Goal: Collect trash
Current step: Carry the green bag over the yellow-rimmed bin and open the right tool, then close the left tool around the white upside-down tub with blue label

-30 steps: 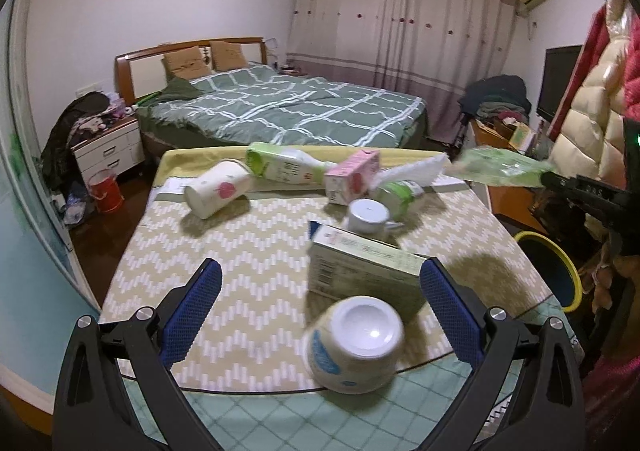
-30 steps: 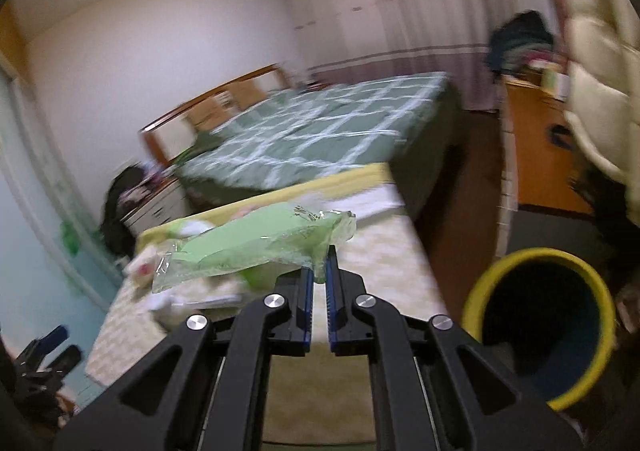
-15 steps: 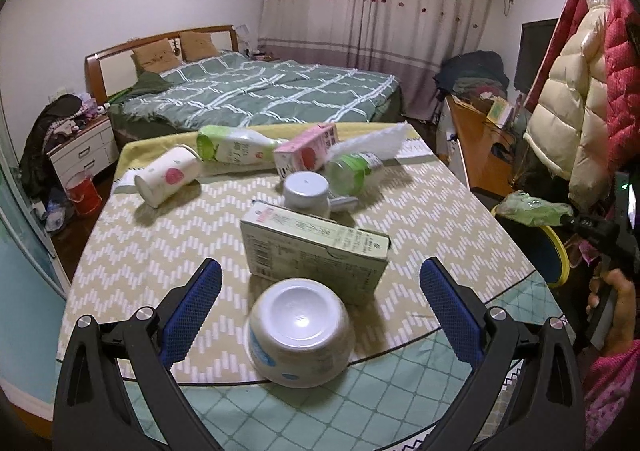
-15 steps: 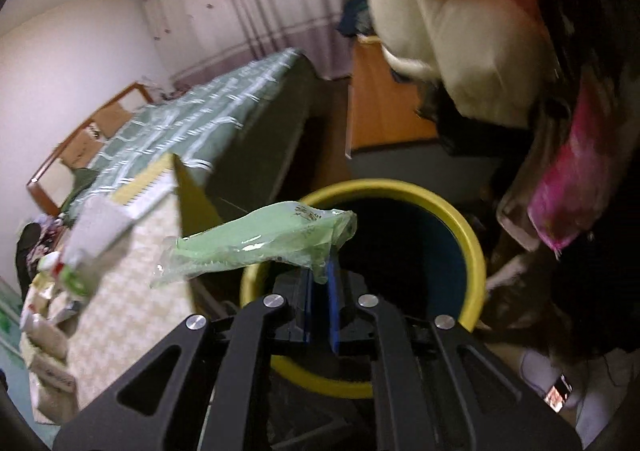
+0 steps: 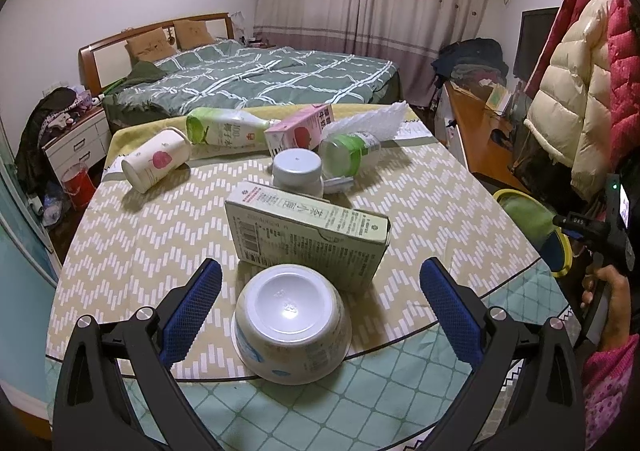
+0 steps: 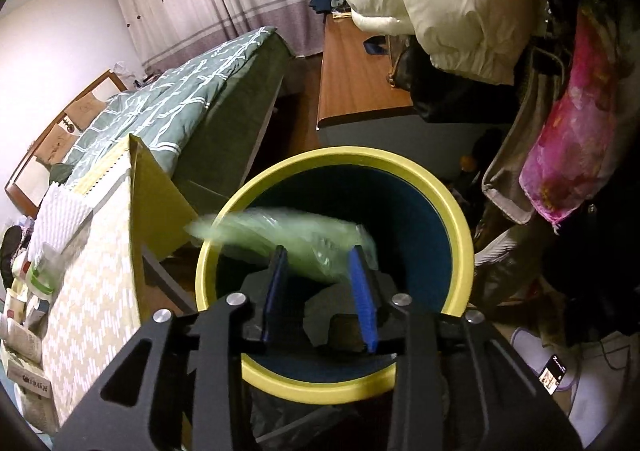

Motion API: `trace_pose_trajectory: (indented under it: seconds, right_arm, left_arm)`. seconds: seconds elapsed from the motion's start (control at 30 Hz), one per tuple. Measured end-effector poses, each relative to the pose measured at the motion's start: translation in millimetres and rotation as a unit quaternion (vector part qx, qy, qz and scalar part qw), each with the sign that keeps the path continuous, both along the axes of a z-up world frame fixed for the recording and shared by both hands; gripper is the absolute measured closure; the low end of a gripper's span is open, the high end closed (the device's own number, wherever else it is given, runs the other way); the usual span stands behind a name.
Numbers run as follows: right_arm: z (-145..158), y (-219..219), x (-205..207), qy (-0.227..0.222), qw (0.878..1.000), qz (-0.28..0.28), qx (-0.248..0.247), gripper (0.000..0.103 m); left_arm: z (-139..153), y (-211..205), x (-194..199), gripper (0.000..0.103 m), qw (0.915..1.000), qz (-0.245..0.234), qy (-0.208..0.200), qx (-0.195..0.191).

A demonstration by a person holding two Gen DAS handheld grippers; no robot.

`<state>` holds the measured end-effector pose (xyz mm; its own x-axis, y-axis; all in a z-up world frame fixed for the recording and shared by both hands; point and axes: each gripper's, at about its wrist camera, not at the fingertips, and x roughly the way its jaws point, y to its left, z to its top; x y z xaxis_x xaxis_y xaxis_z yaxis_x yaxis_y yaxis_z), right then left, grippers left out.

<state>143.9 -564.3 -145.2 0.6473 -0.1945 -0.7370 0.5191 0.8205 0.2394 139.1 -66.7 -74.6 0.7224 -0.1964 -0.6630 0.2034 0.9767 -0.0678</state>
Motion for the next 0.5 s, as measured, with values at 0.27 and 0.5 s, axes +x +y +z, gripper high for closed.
trace_pose_trajectory:
  seconds: [0.27,0.5]
  right_arm:
    - [5,3,-2,-0.004,1.0,0.002,-0.006,0.065]
    - [5,9,1,-0.006,1.0,0.013,-0.003,0.064]
  left_arm:
    - [-12,2,5,0.005,0.9999,0.004,0.015,0.004]
    - [-31,5,15,0.005,0.9993,0.01,0.031,0.017]
